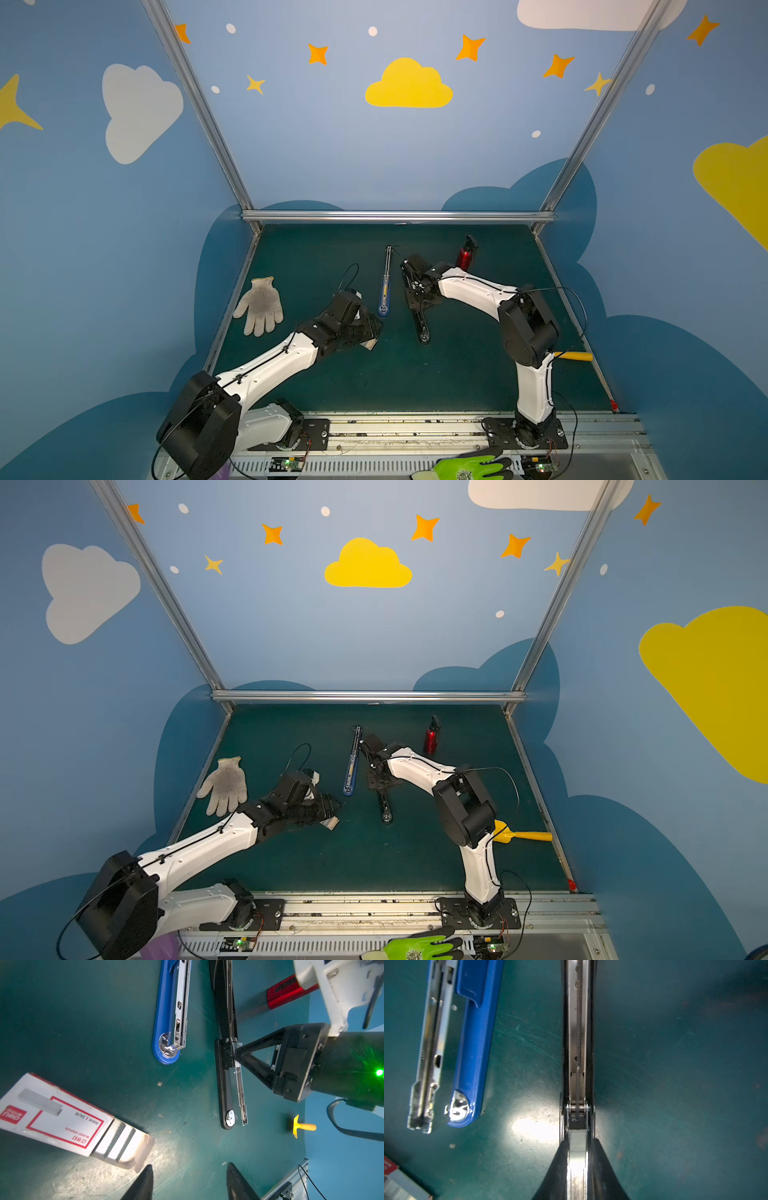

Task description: Load the staples into the stapler

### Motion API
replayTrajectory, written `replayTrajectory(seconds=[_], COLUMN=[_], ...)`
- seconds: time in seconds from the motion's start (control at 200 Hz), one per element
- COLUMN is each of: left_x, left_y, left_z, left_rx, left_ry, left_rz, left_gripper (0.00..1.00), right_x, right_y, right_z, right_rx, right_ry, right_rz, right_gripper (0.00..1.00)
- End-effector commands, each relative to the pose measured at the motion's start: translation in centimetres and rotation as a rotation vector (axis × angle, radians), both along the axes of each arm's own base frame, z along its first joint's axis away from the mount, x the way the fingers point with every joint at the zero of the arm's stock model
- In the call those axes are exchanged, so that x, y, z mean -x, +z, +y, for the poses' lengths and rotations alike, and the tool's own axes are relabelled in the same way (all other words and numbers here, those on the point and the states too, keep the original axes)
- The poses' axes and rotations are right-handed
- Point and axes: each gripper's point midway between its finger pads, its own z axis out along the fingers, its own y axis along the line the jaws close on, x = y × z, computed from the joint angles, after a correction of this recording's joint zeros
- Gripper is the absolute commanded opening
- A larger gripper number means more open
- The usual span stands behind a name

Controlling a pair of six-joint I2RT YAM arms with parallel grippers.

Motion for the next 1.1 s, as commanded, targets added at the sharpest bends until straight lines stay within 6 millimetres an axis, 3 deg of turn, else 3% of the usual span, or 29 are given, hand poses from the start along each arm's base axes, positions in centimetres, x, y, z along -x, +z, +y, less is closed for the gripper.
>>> replayTrajectory(seconds=[0.0, 0.255, 0.356, 0.501, 0.586, 0.801, 1.097], left_x=[-0.1, -0.1, 0.0, 0.1, 0.1, 0.0, 0.1], left_y=[-0.1, 0.2, 0.2, 0.3, 0.4, 0.6, 0.4], left_z=[0.0, 0.0, 0.1, 0.3, 0.4, 0.3, 0.4], left_rx=[0.005, 0.009, 0.007, 0.008, 0.006, 0.009, 0.006], left_ry=[0.005, 0.008, 0.009, 0.017, 0.018, 0.017, 0.019], left_rz=[0.002, -0.006, -0.008, -0.010, -0.012, -0.015, -0.012], left_gripper=[0.56, 0.56, 0.56, 0.56, 0.56, 0.56, 0.56], right_x=[0.4, -0.9, -1.6, -2.5, -2.9, -3.5, -2.6], right_y=[2.0, 4.3, 4.1, 3.4, 3.1, 2.1, 0.7], right_z=[-0.4, -0.3, -0.1, 0.4, 0.7, 0.6, 0.8], right_rx=[-0.001, -0.007, -0.012, -0.021, -0.022, -0.023, -0.028], right_ry=[-0.005, 0.007, 0.009, 0.021, 0.026, 0.023, 0.033], right_rz=[-0.027, -0.079, -0.068, -0.045, -0.040, -0.011, 0.040], right_gripper=[0.27, 0.37, 0.33, 0.13, 0.08, 0.08, 0.08])
